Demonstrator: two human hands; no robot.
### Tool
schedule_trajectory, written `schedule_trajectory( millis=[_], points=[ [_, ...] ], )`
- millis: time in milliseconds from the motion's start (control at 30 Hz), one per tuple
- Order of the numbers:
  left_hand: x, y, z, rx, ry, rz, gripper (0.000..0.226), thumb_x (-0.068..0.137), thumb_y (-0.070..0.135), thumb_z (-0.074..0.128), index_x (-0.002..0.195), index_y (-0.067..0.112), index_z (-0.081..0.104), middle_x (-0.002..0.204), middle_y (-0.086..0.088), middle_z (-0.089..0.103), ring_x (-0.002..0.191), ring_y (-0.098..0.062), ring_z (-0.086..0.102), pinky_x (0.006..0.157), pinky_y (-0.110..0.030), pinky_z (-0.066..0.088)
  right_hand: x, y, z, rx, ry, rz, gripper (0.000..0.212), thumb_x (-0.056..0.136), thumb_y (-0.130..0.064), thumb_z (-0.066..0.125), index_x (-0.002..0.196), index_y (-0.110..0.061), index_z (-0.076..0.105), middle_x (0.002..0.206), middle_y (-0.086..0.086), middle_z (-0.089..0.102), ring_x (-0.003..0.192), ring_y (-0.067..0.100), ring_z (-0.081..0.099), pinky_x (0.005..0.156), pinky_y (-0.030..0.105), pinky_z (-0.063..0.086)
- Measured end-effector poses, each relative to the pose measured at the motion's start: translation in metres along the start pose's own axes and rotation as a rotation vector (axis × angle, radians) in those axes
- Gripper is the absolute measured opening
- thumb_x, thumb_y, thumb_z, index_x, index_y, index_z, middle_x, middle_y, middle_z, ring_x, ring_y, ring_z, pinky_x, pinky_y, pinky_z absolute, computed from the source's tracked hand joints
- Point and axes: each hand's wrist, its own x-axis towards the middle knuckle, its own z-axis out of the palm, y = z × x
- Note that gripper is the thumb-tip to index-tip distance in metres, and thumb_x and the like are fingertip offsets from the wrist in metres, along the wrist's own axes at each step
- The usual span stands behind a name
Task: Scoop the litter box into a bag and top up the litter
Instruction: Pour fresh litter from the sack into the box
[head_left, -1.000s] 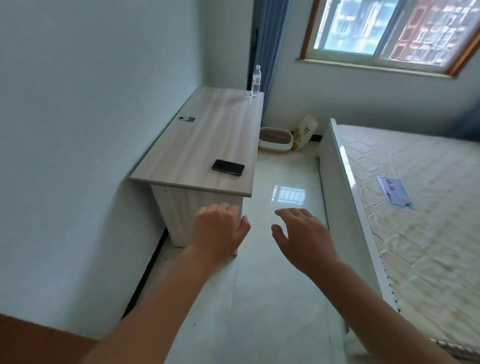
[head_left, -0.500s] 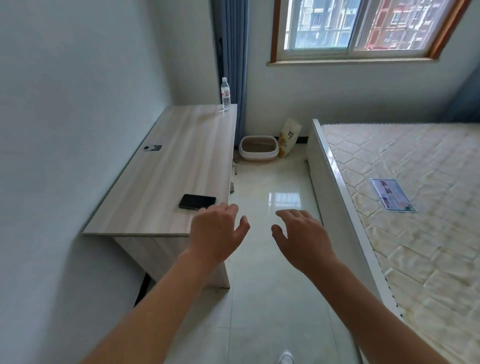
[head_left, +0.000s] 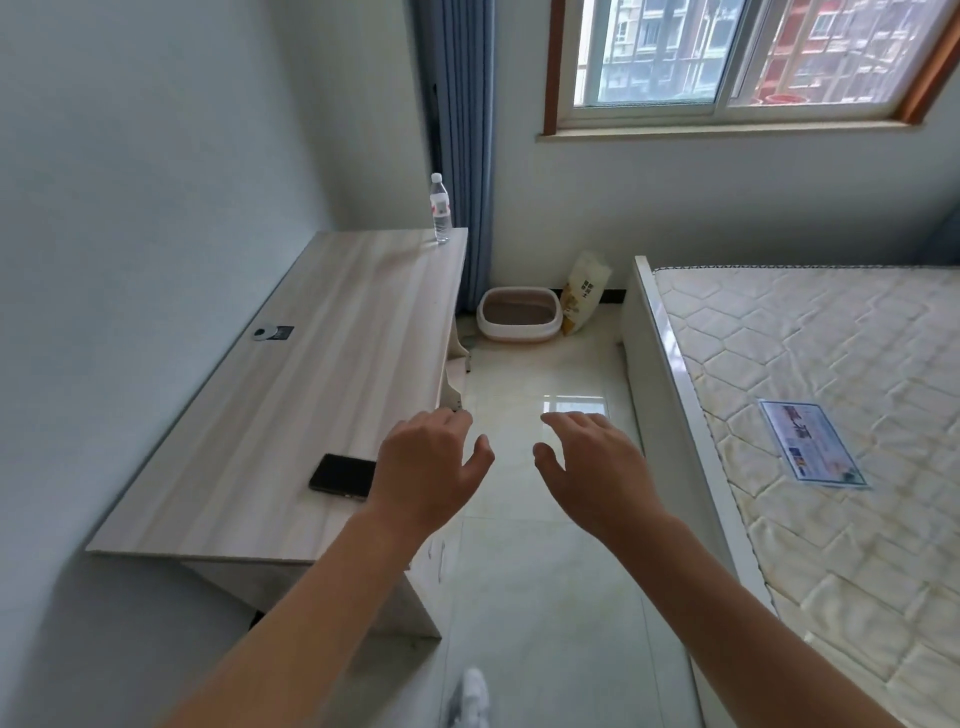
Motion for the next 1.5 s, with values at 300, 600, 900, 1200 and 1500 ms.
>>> schedule_trajectory(
  millis=[300, 600, 900, 1200, 1500],
  points=[
    [0.149, -0.019, 0.087, -0.059, -0.015, 0.055, 0.049, 0.095, 0.05, 0.035, 0.098, 0.017, 0.071, 0.087, 0.002, 0.073, 0.069, -0.014, 0.065, 0.068, -0.031, 0.057, 0.135, 0.047, 0.014, -0.105, -0.036, 0.066, 0.042, 0.099, -0.04, 0.047, 0.136, -0.02, 0.054, 0.131, -0.003, 0.062, 0.121, 0.019, 0.055, 0.093, 0.033, 0.047],
    [0.306, 0.005, 0.142, -0.068, -0.018, 0.251, 0.048, 0.094, 0.049, 0.032, 0.088, 0.018, 0.068, 0.076, 0.002, 0.065, 0.061, -0.015, 0.057, 0.059, -0.031, 0.053, 0.248, 0.119, 0.008, -0.116, 0.036, 0.193, 0.037, 0.097, -0.037, 0.051, 0.127, -0.019, 0.062, 0.119, -0.001, 0.069, 0.105, 0.02, 0.064, 0.085, 0.034, 0.052],
    [0.439, 0.025, 0.218, 0.005, -0.068, 0.215, 0.043, 0.092, 0.046, 0.036, 0.086, 0.017, 0.066, 0.073, 0.002, 0.063, 0.06, -0.019, 0.057, 0.058, -0.031, 0.049, 0.38, 0.226, 0.034, -0.074, -0.021, 0.162, 0.035, 0.097, -0.038, 0.048, 0.122, -0.019, 0.062, 0.118, -0.002, 0.068, 0.11, 0.021, 0.059, 0.09, 0.034, 0.05],
    [0.542, 0.034, 0.243, 0.086, -0.146, 0.014, 0.035, 0.097, 0.043, 0.038, 0.093, 0.016, 0.06, 0.083, -0.002, 0.06, 0.077, -0.023, 0.059, 0.068, -0.034, 0.045, 0.524, 0.28, 0.039, -0.051, -0.098, -0.064, 0.036, 0.099, -0.04, 0.045, 0.123, -0.019, 0.061, 0.122, -0.002, 0.066, 0.115, 0.02, 0.058, 0.093, 0.035, 0.049],
    [0.621, 0.009, 0.294, 0.121, -0.091, 0.02, 0.037, 0.092, 0.044, 0.034, 0.078, 0.017, 0.055, 0.072, -0.002, 0.057, 0.066, -0.025, 0.056, 0.061, -0.032, 0.034, 0.627, 0.303, 0.075, -0.082, -0.144, -0.152, 0.034, 0.098, -0.041, 0.047, 0.118, -0.019, 0.064, 0.118, -0.002, 0.067, 0.113, 0.021, 0.059, 0.092, 0.035, 0.049]
  ],
)
